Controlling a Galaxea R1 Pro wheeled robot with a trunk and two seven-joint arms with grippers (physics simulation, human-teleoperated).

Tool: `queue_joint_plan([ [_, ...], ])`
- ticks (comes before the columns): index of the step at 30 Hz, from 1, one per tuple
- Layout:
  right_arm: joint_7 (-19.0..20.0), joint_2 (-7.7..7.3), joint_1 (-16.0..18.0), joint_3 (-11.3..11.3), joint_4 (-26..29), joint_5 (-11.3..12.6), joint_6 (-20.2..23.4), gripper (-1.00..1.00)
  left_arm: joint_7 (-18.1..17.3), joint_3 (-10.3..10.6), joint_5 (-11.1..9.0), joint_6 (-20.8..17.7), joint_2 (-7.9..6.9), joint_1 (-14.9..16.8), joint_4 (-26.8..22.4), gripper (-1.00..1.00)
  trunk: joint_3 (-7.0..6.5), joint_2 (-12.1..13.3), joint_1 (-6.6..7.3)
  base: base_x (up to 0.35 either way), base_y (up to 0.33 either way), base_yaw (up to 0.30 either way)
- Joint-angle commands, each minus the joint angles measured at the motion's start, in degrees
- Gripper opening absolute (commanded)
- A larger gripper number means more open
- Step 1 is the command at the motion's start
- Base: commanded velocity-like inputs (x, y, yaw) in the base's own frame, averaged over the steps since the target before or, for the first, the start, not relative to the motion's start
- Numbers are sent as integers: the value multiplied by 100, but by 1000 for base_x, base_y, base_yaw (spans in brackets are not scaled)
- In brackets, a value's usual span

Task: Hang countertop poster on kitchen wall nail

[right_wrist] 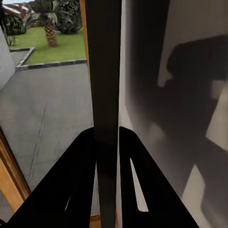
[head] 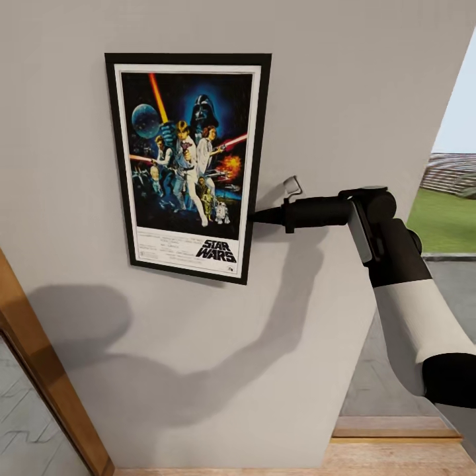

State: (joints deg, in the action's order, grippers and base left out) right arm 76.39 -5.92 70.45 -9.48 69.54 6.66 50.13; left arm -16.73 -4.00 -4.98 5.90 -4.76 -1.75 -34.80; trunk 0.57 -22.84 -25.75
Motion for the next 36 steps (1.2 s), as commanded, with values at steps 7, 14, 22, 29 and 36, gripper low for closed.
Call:
queue_joint_plan([
  [7, 7, -5, 4, -10, -2, 46, 66, -100, -41, -13, -48, -10, 1, -1, -1, 100, 6, -7, -3, 0, 0, 0],
  [14, 7, -5, 4, -10, -2, 46, 67, -100, -41, -13, -48, -12, 2, -1, 0, 100, 6, -7, -3, 0, 0, 0],
  [22, 7, 3, 4, -10, -2, 46, 67, -100, -41, -13, -47, -11, 1, -1, 0, 100, 6, -7, -3, 0, 0, 0],
  [29, 7, 3, 4, -2, -2, 46, 67, -100, -41, -13, -49, -12, 1, -1, 0, 100, 6, -7, -3, 0, 0, 0],
  [36, 2, 3, 9, 4, 2, 46, 72, -100, -41, -13, -51, -10, 1, -1, 0, 100, 6, -7, -3, 0, 0, 0],
])
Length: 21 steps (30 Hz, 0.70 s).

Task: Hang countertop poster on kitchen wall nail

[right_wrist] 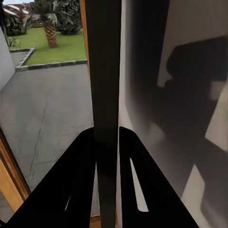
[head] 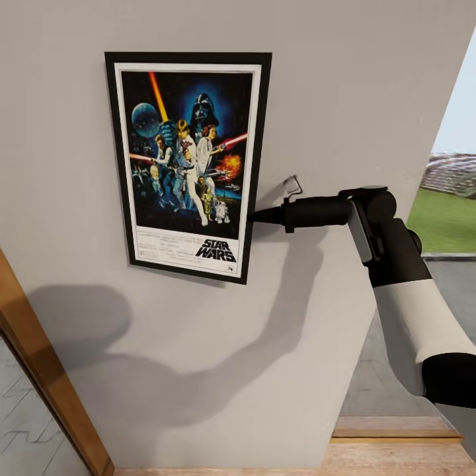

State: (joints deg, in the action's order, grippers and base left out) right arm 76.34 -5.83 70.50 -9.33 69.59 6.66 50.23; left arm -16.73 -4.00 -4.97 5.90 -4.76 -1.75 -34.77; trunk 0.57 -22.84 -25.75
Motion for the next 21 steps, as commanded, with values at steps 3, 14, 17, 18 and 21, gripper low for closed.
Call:
queue_joint_plan([
  [3, 5, -5, 4, -9, 15, 46, 66, -100, -41, -14, -50, -10, 1, -1, -4, 100, 6, -7, -3, 0, 0, 0],
  [14, 4, -5, 6, -7, 35, 46, 66, -100, -41, -13, -48, -10, 1, -1, -4, 100, 6, -7, -3, 0, 0, 0],
  [17, 4, -5, 4, -7, 36, 46, 67, -100, -41, -13, -48, -14, 1, -1, -4, 100, 6, -7, -3, 0, 0, 0],
  [18, 4, -5, 3, -7, 37, 46, 67, -100, -41, -13, -48, -15, 1, -1, -4, 100, 6, -7, -3, 0, 0, 0],
  [21, 4, -5, 4, -7, 35, 46, 67, -100, -41, -13, -48, -14, 1, -1, -4, 100, 6, -7, -3, 0, 0, 0],
])
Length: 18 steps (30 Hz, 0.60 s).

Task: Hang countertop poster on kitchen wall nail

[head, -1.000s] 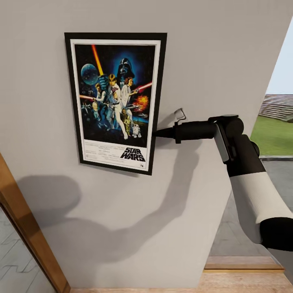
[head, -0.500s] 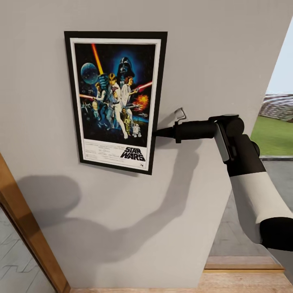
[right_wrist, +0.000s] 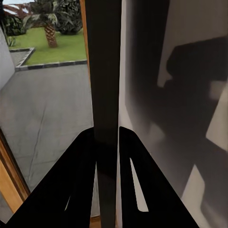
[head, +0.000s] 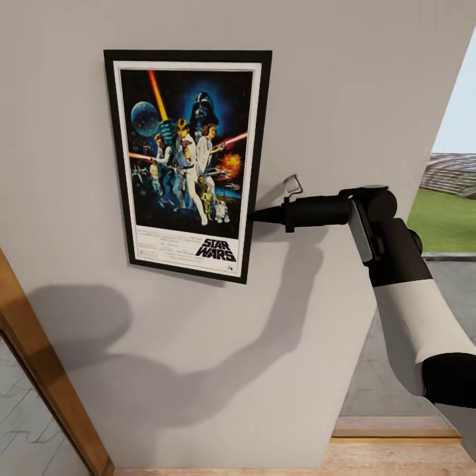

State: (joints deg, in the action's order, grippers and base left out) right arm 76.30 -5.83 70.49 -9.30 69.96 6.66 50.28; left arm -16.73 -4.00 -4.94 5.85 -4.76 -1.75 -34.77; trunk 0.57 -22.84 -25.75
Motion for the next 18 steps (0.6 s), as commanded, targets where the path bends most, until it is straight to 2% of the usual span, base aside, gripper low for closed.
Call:
queue_joint_plan([
  [1, 7, -5, 3, -11, -2, 46, 61, -100, -40, -13, -51, -10, 1, -1, -4, 100, 6, -7, -3, 0, 0, 0],
  [18, 7, -5, 2, -12, 0, 46, 61, -100, -40, -14, -51, -6, 1, -1, -4, 100, 6, -7, -3, 0, 35, 0],
])
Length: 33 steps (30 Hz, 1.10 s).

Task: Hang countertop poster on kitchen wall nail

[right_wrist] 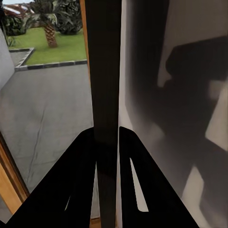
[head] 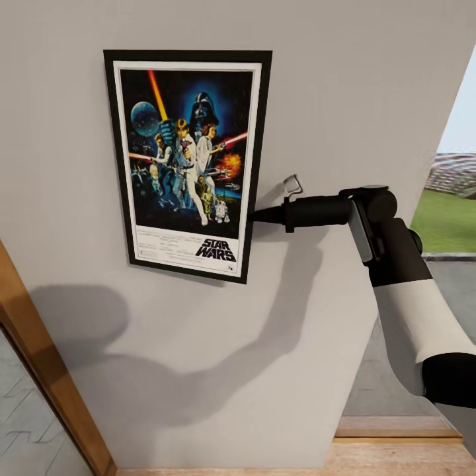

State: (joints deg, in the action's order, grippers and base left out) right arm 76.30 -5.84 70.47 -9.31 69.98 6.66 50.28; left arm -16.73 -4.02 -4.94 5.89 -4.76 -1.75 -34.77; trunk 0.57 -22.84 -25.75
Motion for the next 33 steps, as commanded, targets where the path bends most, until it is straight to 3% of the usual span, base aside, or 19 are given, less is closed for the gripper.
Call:
queue_joint_plan([
  [1, 7, -5, 6, -12, -2, 46, 61, -100, -39, -12, -51, -9, 1, -1, -4, 100, 6, -8, -3, 0, 10, 0],
  [33, 9, -9, 5, -18, -2, 46, 60, -100, -40, -14, -51, -9, 1, -1, -11, 100, 6, -8, -3, 0, 22, 0],
])
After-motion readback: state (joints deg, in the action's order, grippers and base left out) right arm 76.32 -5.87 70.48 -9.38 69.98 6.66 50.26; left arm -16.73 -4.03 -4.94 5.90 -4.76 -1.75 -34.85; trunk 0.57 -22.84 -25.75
